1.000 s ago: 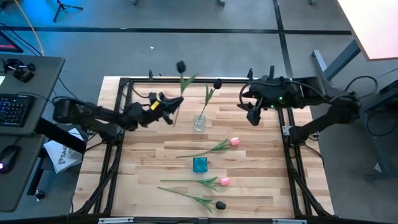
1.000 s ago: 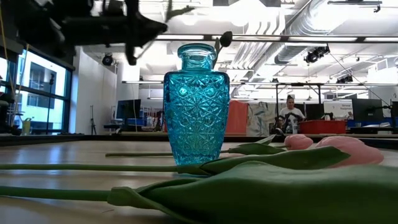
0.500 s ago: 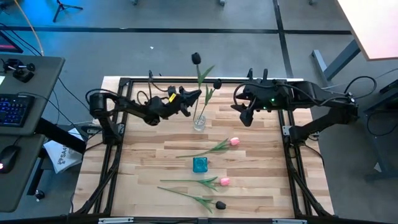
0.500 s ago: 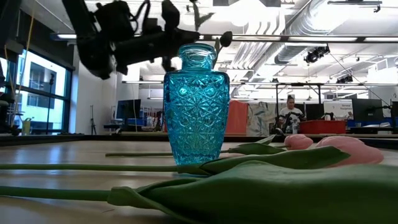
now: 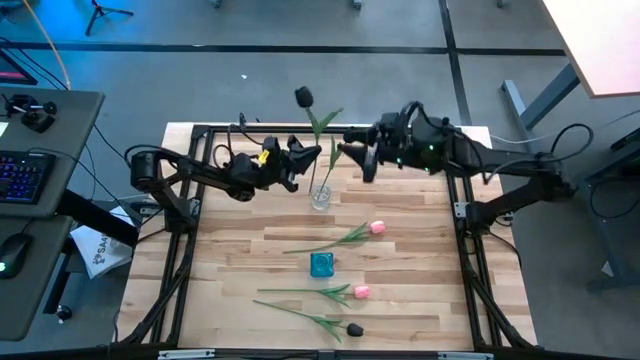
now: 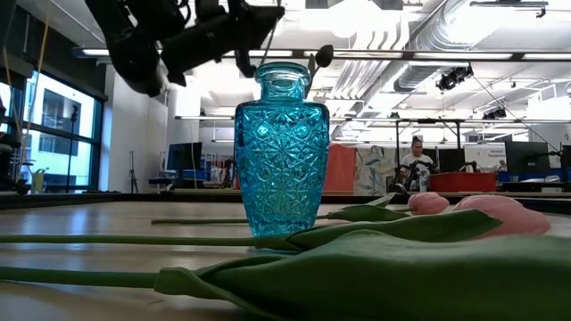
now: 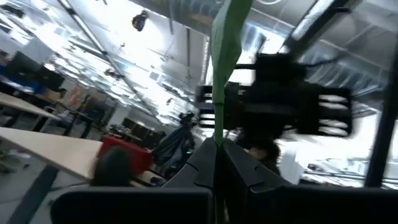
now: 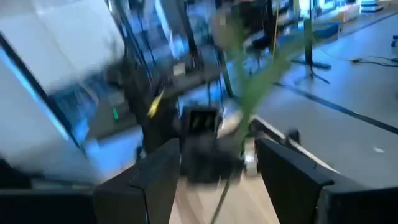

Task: Sort flowers into vase by color
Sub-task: Put the top black flower into the transparent vase

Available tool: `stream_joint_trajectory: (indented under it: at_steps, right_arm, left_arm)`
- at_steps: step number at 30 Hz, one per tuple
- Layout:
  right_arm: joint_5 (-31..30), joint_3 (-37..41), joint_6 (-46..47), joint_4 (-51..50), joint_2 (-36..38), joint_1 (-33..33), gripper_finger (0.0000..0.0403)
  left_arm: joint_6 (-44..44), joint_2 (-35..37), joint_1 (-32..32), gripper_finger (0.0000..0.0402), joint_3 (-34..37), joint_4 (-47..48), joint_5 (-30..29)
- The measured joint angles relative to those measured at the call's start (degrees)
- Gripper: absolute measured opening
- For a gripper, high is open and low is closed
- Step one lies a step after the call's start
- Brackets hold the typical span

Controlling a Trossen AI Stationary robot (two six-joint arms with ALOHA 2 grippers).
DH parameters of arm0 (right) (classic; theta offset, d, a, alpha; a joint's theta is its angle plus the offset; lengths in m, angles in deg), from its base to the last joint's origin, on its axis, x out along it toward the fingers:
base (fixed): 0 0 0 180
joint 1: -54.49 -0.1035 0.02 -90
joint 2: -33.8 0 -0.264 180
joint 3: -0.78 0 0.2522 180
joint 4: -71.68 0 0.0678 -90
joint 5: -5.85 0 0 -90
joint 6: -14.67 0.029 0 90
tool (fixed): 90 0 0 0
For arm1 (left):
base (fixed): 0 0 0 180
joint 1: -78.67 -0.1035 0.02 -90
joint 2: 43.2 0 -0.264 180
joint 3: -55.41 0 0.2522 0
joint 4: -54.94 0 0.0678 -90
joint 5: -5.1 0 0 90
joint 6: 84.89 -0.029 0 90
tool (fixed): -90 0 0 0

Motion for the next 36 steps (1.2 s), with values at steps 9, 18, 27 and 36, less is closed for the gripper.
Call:
stream_joint_trajectory:
  at_steps: [9, 18, 27, 36]
  right_arm:
    - [9.1, 1.0, 3.6, 7.5, -6.1, 4.9, 0.021]
    - [10.7, -2.2, 1.4, 10.5, -10.5, 5.1, 0.021]
    - [10.8, -3.1, -1.2, 8.0, -10.5, 5.3, 0.0132]
    - [12.3, -3.1, -3.9, 7.6, -10.4, 5.4, 0.0011]
  left_arm:
    - [0.2, 1.3, 1.5, 0.0, -0.8, 0.1, -2.8]
    - [-1.5, 1.4, 1.8, 0.0, -2.8, 2.2, -1.7]
    - [-1.5, 1.3, 1.8, 0.0, -2.8, 3.3, -1.7]
    - [-1.6, 1.3, 1.8, 0.0001, -2.8, 3.4, -0.6]
